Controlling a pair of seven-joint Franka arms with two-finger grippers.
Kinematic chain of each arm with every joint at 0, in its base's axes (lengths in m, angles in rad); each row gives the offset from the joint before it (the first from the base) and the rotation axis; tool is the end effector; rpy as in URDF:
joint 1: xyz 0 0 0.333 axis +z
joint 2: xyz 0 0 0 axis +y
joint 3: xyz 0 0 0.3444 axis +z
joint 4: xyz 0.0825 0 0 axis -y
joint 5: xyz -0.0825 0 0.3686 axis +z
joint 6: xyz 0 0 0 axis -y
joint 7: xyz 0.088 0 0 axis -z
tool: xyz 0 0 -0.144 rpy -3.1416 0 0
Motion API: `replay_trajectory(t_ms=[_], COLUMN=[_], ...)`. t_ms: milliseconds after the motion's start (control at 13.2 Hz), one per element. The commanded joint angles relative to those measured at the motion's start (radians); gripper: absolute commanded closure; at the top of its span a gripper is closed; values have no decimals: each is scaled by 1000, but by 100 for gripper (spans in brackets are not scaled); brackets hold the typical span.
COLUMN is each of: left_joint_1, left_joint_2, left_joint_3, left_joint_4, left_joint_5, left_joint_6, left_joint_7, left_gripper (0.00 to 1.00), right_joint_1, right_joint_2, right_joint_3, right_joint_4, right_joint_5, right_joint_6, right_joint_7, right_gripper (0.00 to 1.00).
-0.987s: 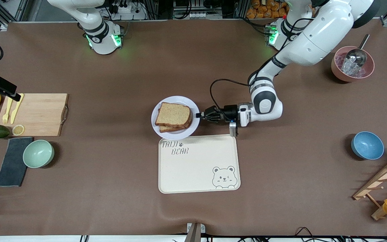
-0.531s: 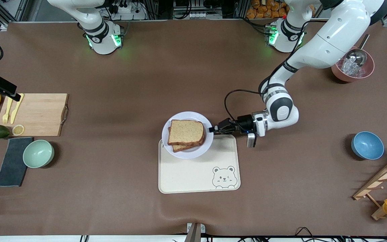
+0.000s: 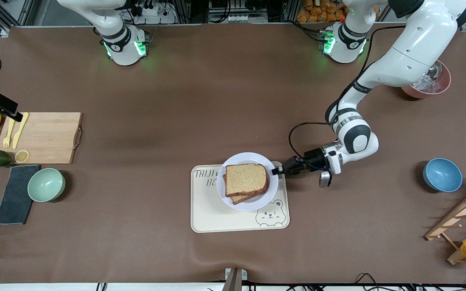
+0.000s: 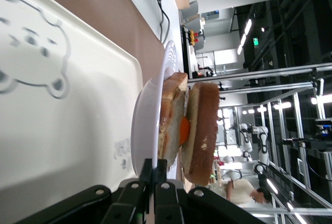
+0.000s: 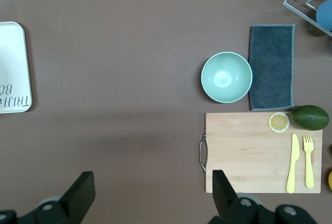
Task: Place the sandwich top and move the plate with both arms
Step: 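Slide the plate with the left gripper onto the bear tray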
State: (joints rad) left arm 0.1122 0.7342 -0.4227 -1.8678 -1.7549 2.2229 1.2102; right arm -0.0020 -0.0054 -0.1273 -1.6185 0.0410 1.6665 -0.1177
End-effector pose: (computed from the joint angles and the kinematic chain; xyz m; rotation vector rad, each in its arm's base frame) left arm 0.6149 -0.2388 0.1830 1.7723 0.1179 0.3006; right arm 0.5441 -0.0654 0.6057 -3.1055 0.0224 -0.0902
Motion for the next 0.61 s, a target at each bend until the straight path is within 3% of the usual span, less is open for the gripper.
replay_trajectory(t_ms=[0, 531], left_joint_1=[-15, -42], left_joint_2=[36, 172], left_joint_3=[36, 39], left_joint_4=[61, 159], left_joint_5=[-6, -11], left_joint_6=[-2, 0], left_joint_7=[-14, -6], left_gripper=[100, 100], right_joint_1=[-23, -24], right_joint_2=[-5, -2], right_joint_3=[15, 15], right_joint_4=[-4, -4], right_joint_5=[11, 11], right_joint_6=[-5, -5], right_joint_7=[4, 4], right_gripper=[0, 0])
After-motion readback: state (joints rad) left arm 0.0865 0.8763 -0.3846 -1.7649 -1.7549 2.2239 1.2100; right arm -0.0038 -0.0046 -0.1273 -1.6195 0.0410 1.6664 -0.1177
